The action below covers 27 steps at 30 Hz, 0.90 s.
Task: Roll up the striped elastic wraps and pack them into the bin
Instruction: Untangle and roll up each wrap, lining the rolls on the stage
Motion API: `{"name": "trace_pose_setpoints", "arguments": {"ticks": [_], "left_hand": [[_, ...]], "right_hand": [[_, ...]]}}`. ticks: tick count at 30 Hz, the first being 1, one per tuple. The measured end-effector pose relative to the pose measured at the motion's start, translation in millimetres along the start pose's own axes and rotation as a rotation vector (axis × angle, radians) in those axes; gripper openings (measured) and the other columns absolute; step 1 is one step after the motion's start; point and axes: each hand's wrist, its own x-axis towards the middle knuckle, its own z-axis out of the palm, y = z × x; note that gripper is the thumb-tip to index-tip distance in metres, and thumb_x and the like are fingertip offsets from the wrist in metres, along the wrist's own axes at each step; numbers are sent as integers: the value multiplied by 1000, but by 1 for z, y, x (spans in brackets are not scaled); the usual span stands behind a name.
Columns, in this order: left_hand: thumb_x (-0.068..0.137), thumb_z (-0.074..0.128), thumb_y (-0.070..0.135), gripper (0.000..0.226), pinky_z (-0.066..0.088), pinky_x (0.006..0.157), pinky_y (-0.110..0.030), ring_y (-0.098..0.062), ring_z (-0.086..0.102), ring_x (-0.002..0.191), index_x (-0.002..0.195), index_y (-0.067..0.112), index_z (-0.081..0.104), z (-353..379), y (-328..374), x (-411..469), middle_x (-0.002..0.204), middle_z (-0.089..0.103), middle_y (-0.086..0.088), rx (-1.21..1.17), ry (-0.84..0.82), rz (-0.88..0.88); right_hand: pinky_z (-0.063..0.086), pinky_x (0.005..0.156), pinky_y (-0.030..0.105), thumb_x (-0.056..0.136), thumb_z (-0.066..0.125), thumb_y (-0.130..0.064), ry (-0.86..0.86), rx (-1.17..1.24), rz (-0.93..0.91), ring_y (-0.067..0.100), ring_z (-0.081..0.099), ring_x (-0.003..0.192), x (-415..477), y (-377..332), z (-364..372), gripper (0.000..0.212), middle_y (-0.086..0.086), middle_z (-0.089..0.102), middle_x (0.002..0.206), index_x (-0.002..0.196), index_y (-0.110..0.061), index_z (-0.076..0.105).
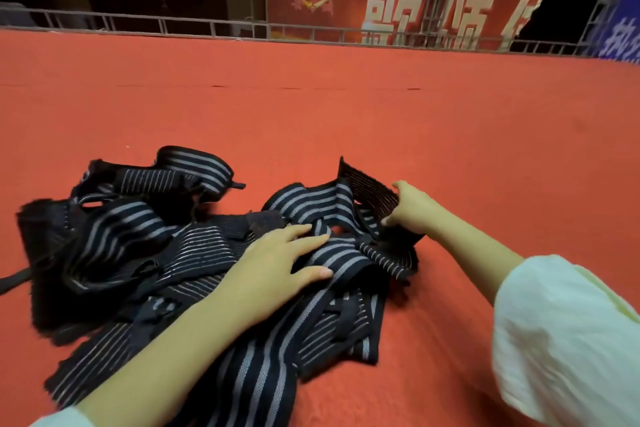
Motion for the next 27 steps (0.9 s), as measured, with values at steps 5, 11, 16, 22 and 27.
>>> {"name": "trace_pose_setpoints", "arguments": {"ticks": [5, 11, 16, 22, 27], "left_hand": [[69, 34, 86, 82, 17, 116, -28, -5, 28, 138, 136, 41, 48, -2, 0, 0, 148, 38, 16, 27, -28, 12], [91, 55, 46, 55, 25, 110, -23, -8, 37, 133, 142, 25, 44, -22, 26, 15, 143, 44, 8, -117, 220, 63], [88, 67, 26, 65, 31, 111, -33, -18, 36, 136, 146, 31, 37, -32, 48, 46, 149, 35, 2, -62, 146, 50], [92, 56, 8, 27, 35, 87, -18, -20, 60, 111, 113, 14, 71, -18, 57, 64, 116, 69, -4, 95, 105, 112], [83, 60, -2, 28, 39, 83, -14, -17, 64, 98, 103, 11, 74, -6, 65, 49, 102, 71, -3, -155, 250, 251]], "right_hand": [[51, 88, 38, 80, 67, -2, 77, 203, -91, 29, 64, 101, -8, 20, -3, 35, 10, 70, 103, 110, -19, 67], [44, 102, 34, 82, 62, 5, 95, 272, -363, 11, 59, 112, -54, 20, -32, 51, -10, 66, 115, 121, -29, 63], [40, 104, 26, 84, 63, 2, 61, 212, -457, -2, 55, 115, -101, 15, -37, 53, -20, 63, 118, 124, -33, 60], [47, 94, 33, 86, 69, -30, -7, 115, -365, 7, 60, 100, -125, 22, -31, 46, -15, 62, 110, 128, -39, 54], [47, 93, 19, 84, 66, -47, -4, 344, -341, -8, 60, 97, -122, 6, -34, 40, -22, 65, 104, 121, -33, 62]]}}
